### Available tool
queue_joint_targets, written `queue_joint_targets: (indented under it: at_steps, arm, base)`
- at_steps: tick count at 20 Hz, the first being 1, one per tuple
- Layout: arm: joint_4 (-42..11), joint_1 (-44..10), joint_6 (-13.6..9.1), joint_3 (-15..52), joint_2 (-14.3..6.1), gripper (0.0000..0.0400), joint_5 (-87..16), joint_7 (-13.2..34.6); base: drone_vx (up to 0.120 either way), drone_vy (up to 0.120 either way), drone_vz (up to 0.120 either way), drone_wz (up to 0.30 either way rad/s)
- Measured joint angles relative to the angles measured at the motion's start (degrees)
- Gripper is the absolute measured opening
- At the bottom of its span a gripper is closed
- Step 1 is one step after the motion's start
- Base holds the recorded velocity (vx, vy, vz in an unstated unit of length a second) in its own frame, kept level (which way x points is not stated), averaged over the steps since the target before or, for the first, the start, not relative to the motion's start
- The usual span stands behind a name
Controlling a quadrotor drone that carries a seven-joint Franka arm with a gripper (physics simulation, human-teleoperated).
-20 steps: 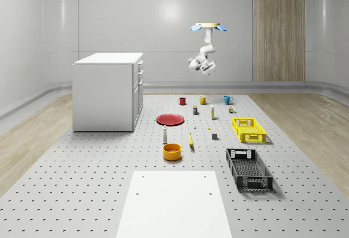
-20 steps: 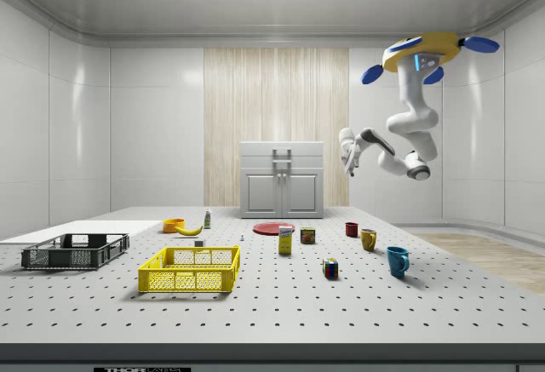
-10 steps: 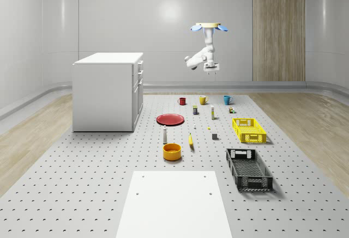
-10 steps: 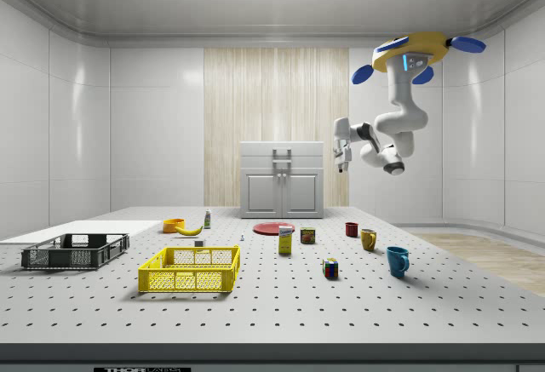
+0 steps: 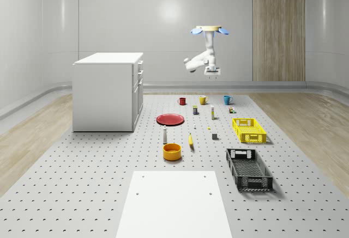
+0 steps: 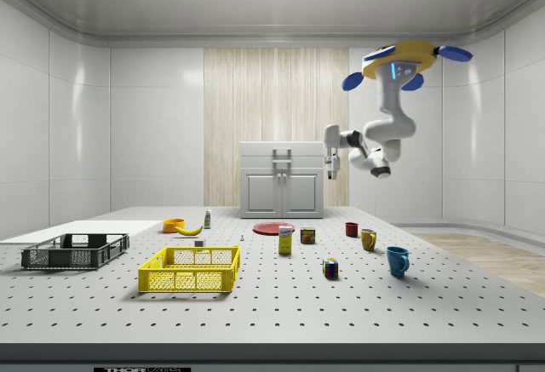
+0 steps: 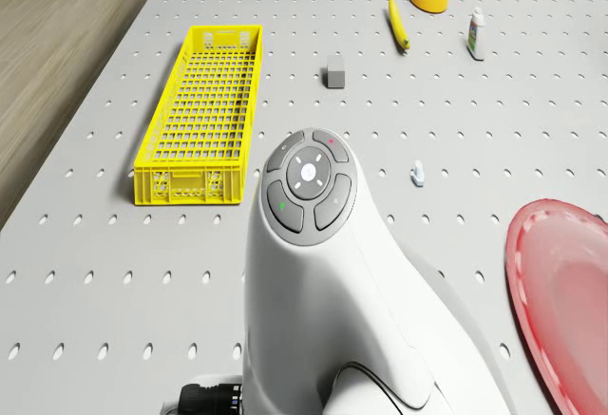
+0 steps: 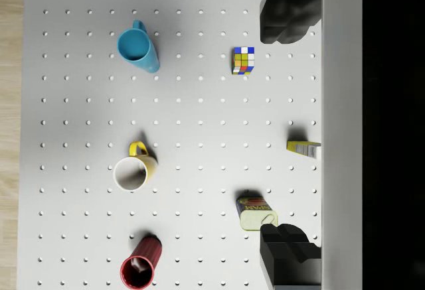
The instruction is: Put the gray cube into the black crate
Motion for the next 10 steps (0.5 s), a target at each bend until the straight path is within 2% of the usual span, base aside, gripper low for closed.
queue_joint_targets:
  at_steps: [1,10]
  arm:
    - [0.02,-0.22,0.21,0.15,-0.33,0.0400,0.13,0.18]
    - [0.19,-1.61,2.39,1.26,-3.12,0.0400,1.45,1.39]
  base:
    - [0.120,0.000,-0.120,0.000]
    - [0.120,0.000,0.000,0.000]
